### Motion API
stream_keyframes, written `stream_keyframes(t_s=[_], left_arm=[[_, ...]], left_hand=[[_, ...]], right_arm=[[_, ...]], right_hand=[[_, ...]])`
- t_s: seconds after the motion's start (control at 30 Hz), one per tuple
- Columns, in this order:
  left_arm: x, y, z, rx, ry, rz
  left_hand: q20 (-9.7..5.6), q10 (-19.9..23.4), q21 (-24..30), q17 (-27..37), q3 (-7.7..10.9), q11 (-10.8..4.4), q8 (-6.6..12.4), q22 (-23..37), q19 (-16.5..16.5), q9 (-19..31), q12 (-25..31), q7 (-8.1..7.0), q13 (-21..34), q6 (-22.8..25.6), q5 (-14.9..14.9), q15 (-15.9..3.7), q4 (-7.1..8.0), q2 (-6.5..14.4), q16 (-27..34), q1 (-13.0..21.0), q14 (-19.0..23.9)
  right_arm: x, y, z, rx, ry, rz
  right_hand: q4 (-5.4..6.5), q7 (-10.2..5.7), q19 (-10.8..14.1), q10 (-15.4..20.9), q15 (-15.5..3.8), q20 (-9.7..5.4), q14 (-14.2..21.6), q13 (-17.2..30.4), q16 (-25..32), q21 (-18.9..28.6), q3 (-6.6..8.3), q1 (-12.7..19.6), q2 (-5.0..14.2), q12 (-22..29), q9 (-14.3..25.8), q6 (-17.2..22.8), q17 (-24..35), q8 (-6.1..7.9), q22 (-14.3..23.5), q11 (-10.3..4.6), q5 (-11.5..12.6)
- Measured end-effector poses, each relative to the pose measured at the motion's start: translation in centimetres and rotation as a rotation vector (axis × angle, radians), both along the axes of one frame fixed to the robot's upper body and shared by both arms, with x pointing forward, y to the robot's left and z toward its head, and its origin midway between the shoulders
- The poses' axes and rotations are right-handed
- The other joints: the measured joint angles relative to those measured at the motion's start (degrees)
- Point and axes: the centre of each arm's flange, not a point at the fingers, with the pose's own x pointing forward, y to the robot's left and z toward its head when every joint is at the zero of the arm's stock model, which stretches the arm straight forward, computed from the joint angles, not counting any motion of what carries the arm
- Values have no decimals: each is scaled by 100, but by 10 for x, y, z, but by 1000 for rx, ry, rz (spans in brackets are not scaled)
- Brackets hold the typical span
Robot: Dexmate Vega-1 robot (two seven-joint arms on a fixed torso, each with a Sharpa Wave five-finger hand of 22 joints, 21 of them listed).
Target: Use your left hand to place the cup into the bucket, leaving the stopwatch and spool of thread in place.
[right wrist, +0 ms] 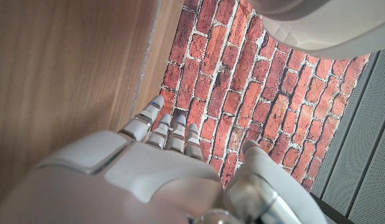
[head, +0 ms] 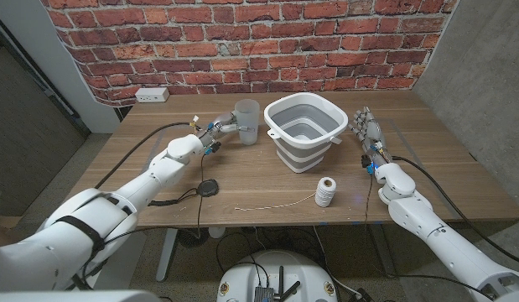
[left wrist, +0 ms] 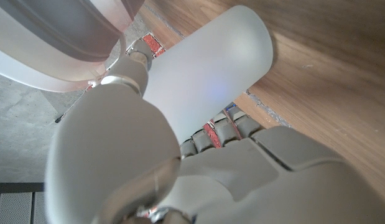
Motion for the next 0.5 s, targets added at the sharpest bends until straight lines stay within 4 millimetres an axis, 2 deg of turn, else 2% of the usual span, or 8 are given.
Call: stream_keyframes(t_s=[0.2,0.5], left_arm=[[-1,3,-2,-44,-16,35],[-3,4,-6,-98,-25,41]], left_hand=[[4,353,0,145,-190,18,226,0,187,26,148,-43,171,250,22,-6,-2,-6,221,6,324],[-19,438,0,273,-251,15,296,0,281,53,197,-37,261,298,63,5,-2,-56,311,56,413]], right_arm=[[0,0,3,-3,-4,1],[1,-1,6,-6,-4,1]], right_hand=[[0,-20,0,0,0,0,0,0,44,0,0,0,0,0,0,20,0,0,0,0,0],[0,-20,0,0,0,0,0,0,44,0,0,-23,23,0,0,20,0,0,0,0,0]])
